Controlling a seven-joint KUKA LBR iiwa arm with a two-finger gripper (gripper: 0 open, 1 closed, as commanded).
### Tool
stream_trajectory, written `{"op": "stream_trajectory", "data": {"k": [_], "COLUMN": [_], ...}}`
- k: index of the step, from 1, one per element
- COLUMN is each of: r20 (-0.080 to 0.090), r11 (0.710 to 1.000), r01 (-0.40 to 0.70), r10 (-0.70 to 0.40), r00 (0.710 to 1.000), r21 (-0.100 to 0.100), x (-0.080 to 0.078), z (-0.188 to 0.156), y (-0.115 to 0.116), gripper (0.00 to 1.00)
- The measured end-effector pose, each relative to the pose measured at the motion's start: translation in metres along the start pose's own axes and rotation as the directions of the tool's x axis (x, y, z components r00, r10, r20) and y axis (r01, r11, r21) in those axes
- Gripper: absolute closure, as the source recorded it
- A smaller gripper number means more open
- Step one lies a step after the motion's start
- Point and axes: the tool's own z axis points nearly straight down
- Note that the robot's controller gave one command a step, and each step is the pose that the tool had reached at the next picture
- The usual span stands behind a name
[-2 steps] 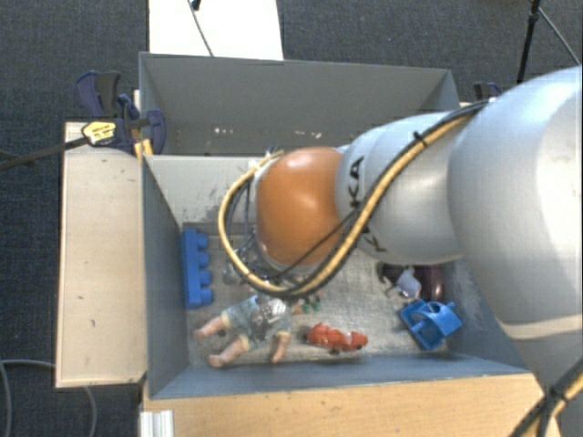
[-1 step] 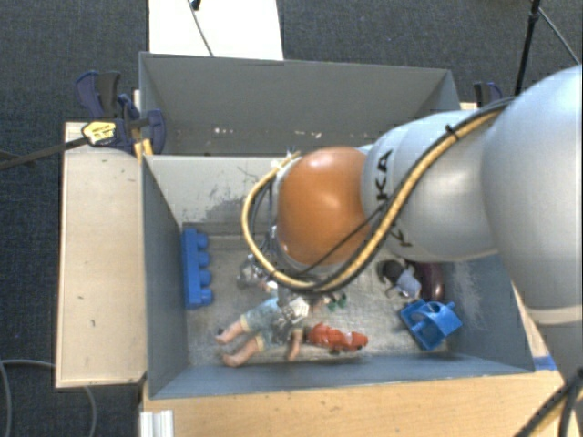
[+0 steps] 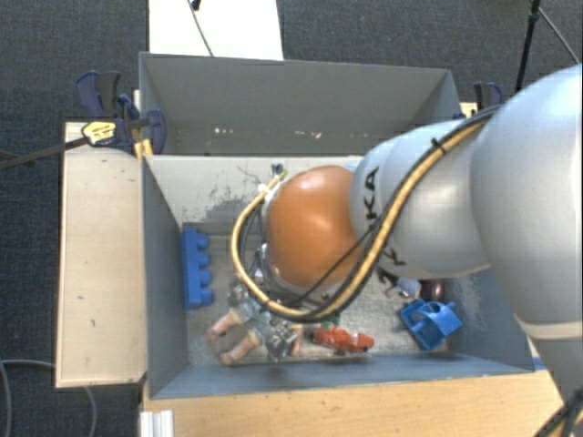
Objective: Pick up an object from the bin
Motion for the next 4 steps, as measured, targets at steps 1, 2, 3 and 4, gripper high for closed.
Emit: {"op": "stream_trajectory", "data": {"k": [1, 2, 3, 4], "r20": [0.005, 0.002, 0.002, 0.002], "r11": [0.988, 0.997, 0.997, 0.997], "r01": [0.156, 0.077, 0.077, 0.075], "r10": [-0.156, -0.077, -0.077, -0.075], "r00": [0.988, 0.997, 0.997, 0.997], "r21": [0.003, 0.000, 0.000, 0.000], "x": [-0.007, -0.012, -0.012, -0.011], "z": [0.031, 0.032, 0.032, 0.031], "y": [0.020, 0.001, 0.001, 0.001], "gripper": [0.00, 1.00, 1.00, 1.00]}}
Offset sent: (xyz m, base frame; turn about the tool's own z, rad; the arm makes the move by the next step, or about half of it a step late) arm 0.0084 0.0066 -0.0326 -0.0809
